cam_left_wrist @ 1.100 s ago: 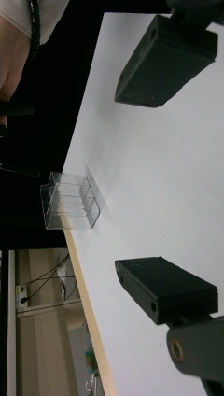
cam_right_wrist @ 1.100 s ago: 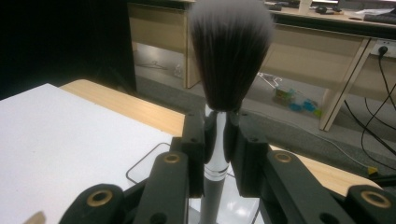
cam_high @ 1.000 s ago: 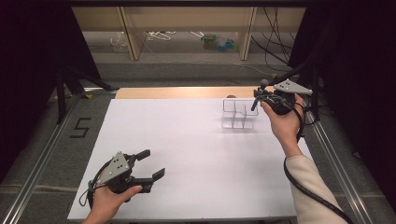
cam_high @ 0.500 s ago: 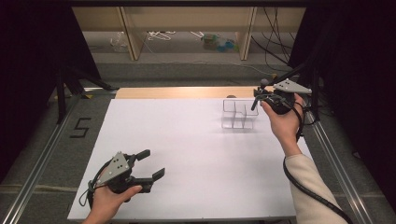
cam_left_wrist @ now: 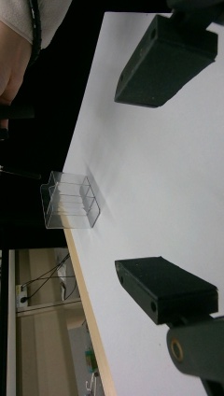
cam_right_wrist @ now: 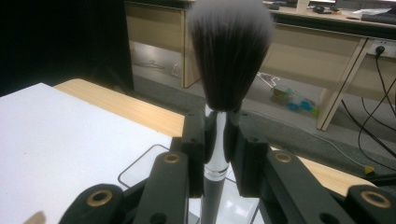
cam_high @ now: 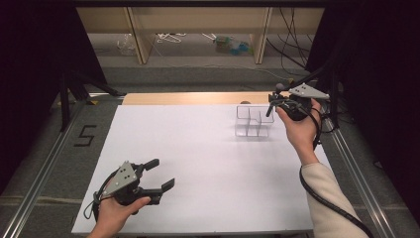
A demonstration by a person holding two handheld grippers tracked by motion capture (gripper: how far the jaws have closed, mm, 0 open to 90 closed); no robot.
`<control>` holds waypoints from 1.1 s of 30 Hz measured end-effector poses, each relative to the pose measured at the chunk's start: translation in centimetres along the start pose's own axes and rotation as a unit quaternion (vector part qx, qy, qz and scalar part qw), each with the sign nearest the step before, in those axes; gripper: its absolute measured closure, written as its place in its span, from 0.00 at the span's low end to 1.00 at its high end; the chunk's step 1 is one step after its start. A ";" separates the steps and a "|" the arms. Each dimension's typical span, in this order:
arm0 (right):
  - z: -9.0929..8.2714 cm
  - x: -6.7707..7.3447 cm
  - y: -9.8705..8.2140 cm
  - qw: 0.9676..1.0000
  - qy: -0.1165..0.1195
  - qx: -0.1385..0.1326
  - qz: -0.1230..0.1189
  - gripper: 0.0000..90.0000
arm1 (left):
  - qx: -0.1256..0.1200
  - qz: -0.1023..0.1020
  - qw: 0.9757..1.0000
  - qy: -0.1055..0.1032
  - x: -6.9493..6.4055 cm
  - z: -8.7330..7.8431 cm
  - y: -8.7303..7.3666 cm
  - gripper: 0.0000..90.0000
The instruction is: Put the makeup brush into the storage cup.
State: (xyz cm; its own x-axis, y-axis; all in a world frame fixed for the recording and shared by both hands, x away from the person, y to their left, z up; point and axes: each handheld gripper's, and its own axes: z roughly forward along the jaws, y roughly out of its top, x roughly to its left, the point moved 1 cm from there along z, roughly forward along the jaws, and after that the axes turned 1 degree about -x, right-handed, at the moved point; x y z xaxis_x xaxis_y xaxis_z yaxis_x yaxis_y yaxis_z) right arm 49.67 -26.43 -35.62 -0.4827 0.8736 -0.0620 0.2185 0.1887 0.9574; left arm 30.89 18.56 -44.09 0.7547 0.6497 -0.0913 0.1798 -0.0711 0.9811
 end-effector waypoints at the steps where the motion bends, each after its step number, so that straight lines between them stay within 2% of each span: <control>1: 0.1 0.0 0.0 1.000 0.000 -0.003 0.000 0.86 | 0.000 0.000 1.000 0.000 0.0 0.0 0.0 0.18; 4: 0.1 0.0 0.0 1.000 0.001 0.005 0.003 0.86 | 0.000 -0.001 1.000 0.000 0.0 0.0 0.0 0.18; 9: 0.3 0.0 -0.1 1.000 -0.002 0.000 -0.002 0.86 | 0.000 0.002 1.000 0.000 0.0 0.0 0.0 0.18; 19: 0.5 0.0 -0.1 1.000 -0.001 0.004 0.003 0.86 | 0.000 0.001 1.000 0.000 0.0 0.0 0.0 0.18; 20: 0.5 -0.1 -0.1 1.000 0.000 -0.001 -0.004 0.86 | 0.000 0.002 1.000 0.000 0.0 0.0 0.0 0.18; 24: 0.6 -0.1 -0.1 1.000 -0.004 0.002 -0.004 0.86 | 0.000 0.002 1.000 0.000 0.0 0.0 0.0 0.18; 31: 0.8 0.0 -0.3 1.000 -0.001 0.007 0.007 0.86 | 0.000 0.001 1.000 -0.001 0.0 0.0 0.0 0.18; 33: 0.9 -0.2 -0.3 1.000 -0.005 0.000 -0.004 0.86 | 0.000 0.001 1.000 0.000 0.1 0.0 0.0 0.18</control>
State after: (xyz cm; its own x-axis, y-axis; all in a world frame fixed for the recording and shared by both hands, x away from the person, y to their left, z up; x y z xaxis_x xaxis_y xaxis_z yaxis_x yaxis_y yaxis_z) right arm 50.45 -26.30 -36.11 -0.4751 0.8769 -0.0722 0.2157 0.1957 0.9566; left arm 30.94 18.58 -44.11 0.7555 0.6490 -0.0897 0.1788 -0.0725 0.9812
